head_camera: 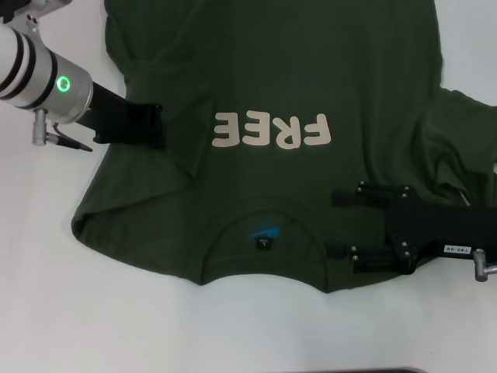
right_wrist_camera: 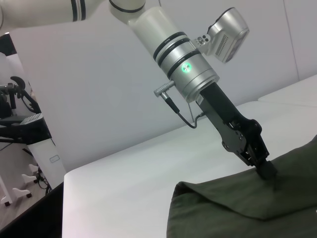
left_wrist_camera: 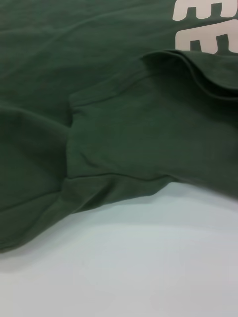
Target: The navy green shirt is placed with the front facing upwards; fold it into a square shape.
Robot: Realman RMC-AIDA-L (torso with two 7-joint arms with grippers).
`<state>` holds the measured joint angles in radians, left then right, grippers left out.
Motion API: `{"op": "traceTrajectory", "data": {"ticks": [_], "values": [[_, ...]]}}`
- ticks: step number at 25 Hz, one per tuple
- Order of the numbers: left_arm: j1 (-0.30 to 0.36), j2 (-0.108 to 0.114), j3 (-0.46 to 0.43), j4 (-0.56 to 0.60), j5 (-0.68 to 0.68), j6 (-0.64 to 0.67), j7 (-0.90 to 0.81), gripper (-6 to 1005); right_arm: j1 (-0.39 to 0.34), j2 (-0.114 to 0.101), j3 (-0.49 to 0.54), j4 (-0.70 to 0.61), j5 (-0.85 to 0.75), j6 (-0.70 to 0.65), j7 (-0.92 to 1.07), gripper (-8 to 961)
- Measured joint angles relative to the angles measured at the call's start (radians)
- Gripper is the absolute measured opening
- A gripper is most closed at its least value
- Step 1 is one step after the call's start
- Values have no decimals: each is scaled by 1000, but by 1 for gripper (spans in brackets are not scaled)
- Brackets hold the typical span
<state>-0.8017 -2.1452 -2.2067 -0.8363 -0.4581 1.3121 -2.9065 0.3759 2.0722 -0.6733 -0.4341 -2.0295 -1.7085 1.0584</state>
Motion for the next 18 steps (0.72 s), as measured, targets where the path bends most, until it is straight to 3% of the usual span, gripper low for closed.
{"op": "traceTrajectory", "data": {"ticks": [5,10,15,18], "values": [[-2,-2,1,-4,0,3,0,70,-2,0,0,2,0,0,0,872],[-3,-3,1,-8,-1,11,4,-1,-3,0,0,3,0,0,0,872],[2,-1,-10,-31,-14,26,21,11,-3,1,0,3,0,0,0,872],[46,9,-35,-80,-107,40,58,19,-3,1,0,3,0,0,0,872]]}}
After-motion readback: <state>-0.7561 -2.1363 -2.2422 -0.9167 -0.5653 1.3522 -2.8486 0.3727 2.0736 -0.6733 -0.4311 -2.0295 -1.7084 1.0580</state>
